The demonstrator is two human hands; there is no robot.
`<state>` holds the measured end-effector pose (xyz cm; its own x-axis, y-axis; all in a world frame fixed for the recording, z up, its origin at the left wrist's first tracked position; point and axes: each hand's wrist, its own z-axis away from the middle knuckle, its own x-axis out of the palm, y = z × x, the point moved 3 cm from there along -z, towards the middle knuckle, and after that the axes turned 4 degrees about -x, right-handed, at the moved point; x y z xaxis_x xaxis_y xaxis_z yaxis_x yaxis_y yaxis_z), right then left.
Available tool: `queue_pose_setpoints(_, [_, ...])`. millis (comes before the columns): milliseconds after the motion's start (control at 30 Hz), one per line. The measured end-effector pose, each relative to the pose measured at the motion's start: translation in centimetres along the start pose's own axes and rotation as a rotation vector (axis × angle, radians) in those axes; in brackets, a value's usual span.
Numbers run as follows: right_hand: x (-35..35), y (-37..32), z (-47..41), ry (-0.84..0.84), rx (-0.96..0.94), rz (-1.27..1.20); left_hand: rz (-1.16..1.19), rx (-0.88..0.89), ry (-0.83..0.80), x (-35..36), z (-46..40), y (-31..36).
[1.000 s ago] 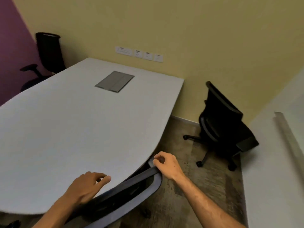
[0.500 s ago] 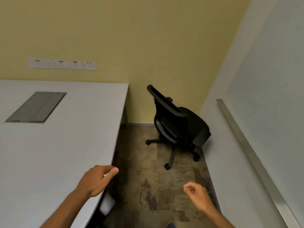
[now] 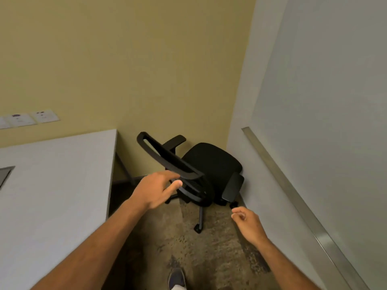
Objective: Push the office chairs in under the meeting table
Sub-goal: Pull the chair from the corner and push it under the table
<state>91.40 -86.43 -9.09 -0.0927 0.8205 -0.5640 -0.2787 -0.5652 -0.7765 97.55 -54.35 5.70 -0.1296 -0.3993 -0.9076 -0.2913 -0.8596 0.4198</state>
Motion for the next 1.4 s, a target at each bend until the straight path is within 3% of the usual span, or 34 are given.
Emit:
queue_pose_setpoints(167, [-0.1,-0.7,-5.1,0.037,0.054,-0.021,-0.175,0.145,-0.061,1.1,-8.9,-0.7])
queue_pose_setpoints(367, [1.9,1.1,-14.1,0.089,0.251,-0.016,-0.327,0.250,-0.396,4.6,-20.1,-6.5])
queue_pose_setpoints(533, [3.8,3.5,-20.2,0.073,0.405,-0.035,-0.409,0.211,-0.678,6.7,-24.4,-13.9])
queue_pose_setpoints(633, [4.7,5.5,-23.5,0.047,0.487,-0.043,-0.447,0.214,-0.768,7.1,-26.6,-17.9])
queue_pose_setpoints(800, [5.8,7.0,-28.1,-0.027,0.585,-0.133,-0.502,0.209,-0.794,8.2,-28.8,-21.6])
queue_pose_setpoints(900, [7.6,4.4,-29.6,-0.085,0.500,-0.204,-0.503,0.141,-0.779,8.3,-28.7,-22.4])
queue_pose_setpoints(1100, [12.6,-2.0,-27.0,-0.280,0.449,-0.375,-0.458,0.054,-0.781,8.0,-27.0,-22.6])
queue_pose_setpoints(1400, [11.2,-3.2,-23.7,-0.339,0.591,-0.456,-0.416,-0.005,-0.761,8.6,-22.6,-19.5])
